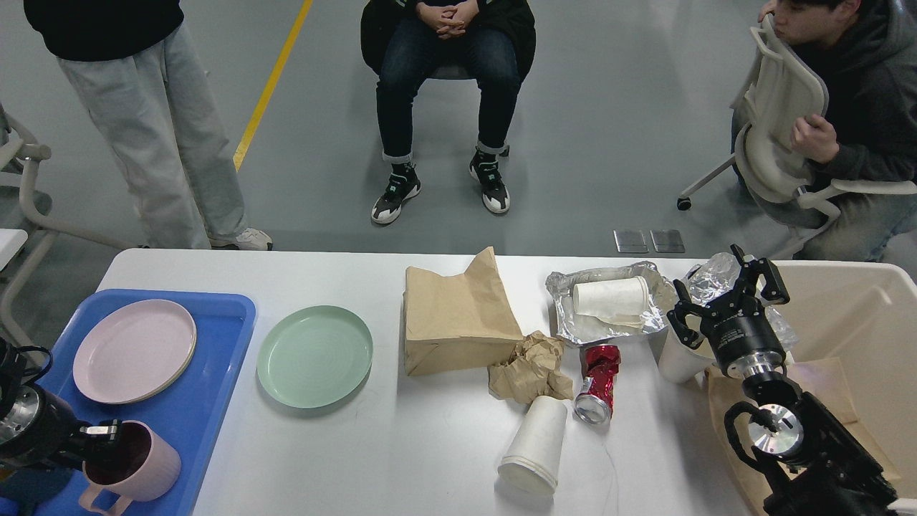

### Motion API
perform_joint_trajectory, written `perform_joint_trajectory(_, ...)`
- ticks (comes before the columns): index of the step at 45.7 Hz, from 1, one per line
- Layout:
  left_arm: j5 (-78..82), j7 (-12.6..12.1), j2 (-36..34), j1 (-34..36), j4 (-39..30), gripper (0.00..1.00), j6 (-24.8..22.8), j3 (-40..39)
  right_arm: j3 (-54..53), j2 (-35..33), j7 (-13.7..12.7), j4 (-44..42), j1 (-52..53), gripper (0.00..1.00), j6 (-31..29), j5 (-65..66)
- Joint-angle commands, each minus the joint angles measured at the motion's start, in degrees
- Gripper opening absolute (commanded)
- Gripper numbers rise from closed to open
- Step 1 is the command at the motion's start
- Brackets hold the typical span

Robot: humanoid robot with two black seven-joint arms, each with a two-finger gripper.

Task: Tidy desktop
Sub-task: 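Open the left gripper and withdraw from the pink mug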

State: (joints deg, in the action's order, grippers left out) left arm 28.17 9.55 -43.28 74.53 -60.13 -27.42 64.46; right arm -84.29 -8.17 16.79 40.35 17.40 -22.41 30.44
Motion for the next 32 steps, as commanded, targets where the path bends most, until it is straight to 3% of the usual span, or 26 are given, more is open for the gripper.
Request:
perform_joint_trajectory(1,-2.6,-0.4,-0.2,-0.3,-0.2,0.79,0.3,0.4,0.0,0.0,0.0,0.1,0.0,1.0,0.0,0.0)
perform_joint_trajectory(12,-3.4,-0.4,-0.4,1.7,-0.3,0.9,-1.1,2.6,0.0,0.0,0.0,0.1,0.0,1.0,0.0,0.1)
perform_joint_trajectory(20,-5.1,0.3,-0.4,6.3,-0.7,0.92,-5.8,6.4,0.0,0.0,0.0,0.1,0.0,1.0,0.0,0.1)
perform_joint_trajectory(27,-11.5,0.3,0.2,14.6,-4.6,0.93,-8.3,14.6,0.0,0.0,0.0,0.1,0.0,1.0,0.0,0.0)
perform_joint_trajectory(32,-15.5,0.2,1.7,25.9,-9.6,0.94,-9.0,22.1,0.0,0.0,0.0,0.1,0.0,1.0,0.0,0.1)
